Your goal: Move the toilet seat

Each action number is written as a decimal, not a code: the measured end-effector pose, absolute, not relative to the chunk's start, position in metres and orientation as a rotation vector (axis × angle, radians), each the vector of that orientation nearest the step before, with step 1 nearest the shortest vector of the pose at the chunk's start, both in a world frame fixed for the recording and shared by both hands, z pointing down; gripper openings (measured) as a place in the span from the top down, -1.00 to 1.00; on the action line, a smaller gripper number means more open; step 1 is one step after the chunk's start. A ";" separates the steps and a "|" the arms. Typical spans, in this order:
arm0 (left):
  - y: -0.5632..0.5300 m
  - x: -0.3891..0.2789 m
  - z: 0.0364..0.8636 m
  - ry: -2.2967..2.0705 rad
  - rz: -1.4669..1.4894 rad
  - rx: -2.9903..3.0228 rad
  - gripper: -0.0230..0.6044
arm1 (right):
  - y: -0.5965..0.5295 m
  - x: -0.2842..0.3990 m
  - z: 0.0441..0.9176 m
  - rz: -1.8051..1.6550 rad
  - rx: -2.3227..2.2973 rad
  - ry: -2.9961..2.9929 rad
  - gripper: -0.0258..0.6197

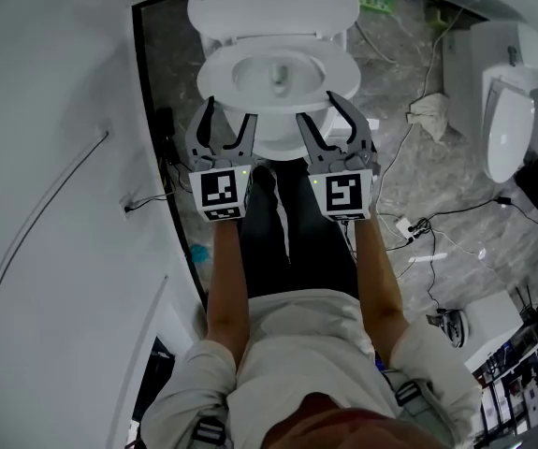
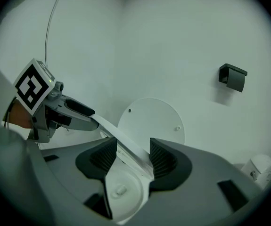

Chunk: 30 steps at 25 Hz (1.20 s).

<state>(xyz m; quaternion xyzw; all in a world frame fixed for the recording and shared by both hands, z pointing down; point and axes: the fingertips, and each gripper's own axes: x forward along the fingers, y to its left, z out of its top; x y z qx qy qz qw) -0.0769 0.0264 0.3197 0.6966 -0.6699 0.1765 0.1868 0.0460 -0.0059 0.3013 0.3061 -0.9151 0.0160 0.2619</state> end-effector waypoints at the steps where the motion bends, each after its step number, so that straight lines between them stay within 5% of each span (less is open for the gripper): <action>1: 0.026 -0.077 0.319 -1.897 0.494 1.953 -0.06 | -0.007 0.046 0.301 0.043 0.824 -2.480 0.19; 30: -0.026 -0.098 0.299 -1.873 0.416 2.014 0.00 | -0.060 0.028 0.279 0.032 1.010 -2.454 0.23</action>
